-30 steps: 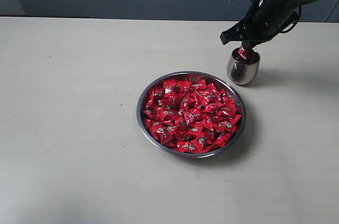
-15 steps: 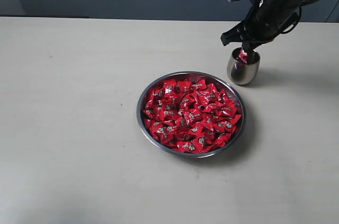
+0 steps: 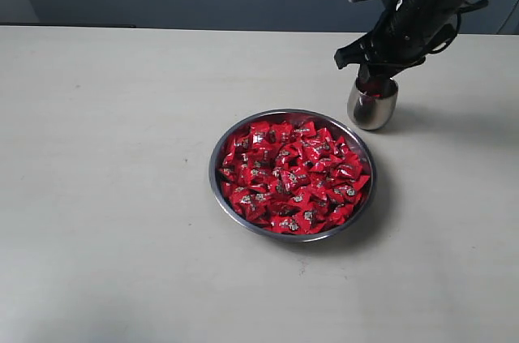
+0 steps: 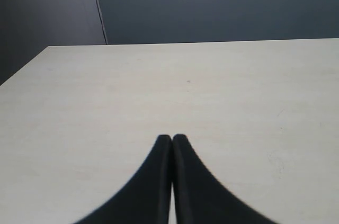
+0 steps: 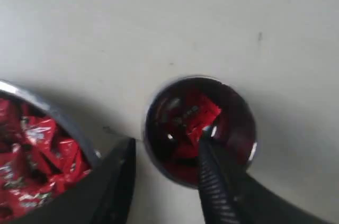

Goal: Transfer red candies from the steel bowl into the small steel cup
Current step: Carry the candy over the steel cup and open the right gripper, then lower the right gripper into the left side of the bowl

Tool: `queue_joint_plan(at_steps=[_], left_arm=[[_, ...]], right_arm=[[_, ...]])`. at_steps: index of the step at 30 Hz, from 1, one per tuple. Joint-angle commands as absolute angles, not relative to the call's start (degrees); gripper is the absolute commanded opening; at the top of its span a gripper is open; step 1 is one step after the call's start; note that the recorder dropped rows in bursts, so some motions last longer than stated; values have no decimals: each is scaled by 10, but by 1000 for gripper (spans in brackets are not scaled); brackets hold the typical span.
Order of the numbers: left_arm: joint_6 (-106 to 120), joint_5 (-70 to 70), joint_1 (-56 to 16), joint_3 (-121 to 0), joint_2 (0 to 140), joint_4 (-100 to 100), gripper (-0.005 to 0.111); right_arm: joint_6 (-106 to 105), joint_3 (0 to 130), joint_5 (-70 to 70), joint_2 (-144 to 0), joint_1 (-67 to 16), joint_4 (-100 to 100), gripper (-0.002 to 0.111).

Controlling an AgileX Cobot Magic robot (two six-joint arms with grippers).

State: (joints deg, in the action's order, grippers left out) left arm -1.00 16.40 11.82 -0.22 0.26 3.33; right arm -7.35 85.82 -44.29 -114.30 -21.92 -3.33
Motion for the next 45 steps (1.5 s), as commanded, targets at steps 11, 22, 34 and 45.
queue_joint_plan(at_steps=[11, 22, 34, 45], left_arm=[[-11, 163, 113, 0, 0, 37, 0], [-11, 163, 113, 0, 0, 37, 0], [-11, 163, 113, 0, 0, 37, 0], [-11, 163, 113, 0, 0, 37, 0]], right_arm=[[-179, 862, -543, -1130, -242, -197, 38], [-196, 862, -528, -1138, -292, -181, 38], [-198, 861, -442, -1181, -310, -170, 38], [-202, 861, -413, -1204, -328, -184, 38]])
